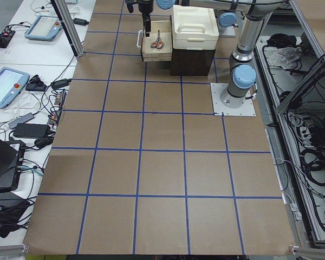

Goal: Put scissors in drawer and close it
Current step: 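Reach the left gripper to the drawer's white handle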

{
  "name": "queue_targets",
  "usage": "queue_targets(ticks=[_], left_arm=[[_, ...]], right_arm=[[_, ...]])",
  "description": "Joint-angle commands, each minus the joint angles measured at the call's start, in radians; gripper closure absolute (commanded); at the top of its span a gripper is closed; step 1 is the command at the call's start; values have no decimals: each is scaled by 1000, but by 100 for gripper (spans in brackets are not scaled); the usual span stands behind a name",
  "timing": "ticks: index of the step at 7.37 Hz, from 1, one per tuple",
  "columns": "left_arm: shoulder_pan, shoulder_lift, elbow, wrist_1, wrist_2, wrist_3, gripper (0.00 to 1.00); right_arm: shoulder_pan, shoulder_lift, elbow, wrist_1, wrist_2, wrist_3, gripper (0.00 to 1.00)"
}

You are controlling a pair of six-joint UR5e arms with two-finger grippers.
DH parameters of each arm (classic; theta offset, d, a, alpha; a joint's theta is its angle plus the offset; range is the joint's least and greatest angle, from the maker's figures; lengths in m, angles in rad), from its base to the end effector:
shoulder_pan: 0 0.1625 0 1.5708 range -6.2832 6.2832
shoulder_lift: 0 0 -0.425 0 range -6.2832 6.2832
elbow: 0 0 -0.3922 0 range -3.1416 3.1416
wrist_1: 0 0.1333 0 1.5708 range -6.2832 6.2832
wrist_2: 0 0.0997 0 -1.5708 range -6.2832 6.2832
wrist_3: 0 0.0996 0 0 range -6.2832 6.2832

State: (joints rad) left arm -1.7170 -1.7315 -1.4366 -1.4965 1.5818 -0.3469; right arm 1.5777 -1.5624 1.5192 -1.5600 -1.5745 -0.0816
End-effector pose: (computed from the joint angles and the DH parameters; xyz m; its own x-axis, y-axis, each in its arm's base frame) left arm -0.2130 -0.5391 0.4769 -0.9799 -0.1995 0.0059 -0.1995 0.9787 -0.0487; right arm 0.1364 -0.4973 0.5081 -0.9961 -0.0882 0.0063 -0.0884 0.9956 -0.0320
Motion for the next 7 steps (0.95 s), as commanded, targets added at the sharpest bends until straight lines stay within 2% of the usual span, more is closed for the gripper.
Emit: queue_targets(ticks=[1, 4, 7], left_arm=[[-62, -123, 31, 164, 0, -49, 0], [-122, -255, 44, 231, 1, -46, 0], [-148, -356, 134, 251, 29, -17, 0]], right_arm=[[-5, -22, 3, -2, 2, 58, 0], [-2, -25, 4, 2, 2, 57, 0], [-4, -24, 7, -2, 2, 52, 0]])
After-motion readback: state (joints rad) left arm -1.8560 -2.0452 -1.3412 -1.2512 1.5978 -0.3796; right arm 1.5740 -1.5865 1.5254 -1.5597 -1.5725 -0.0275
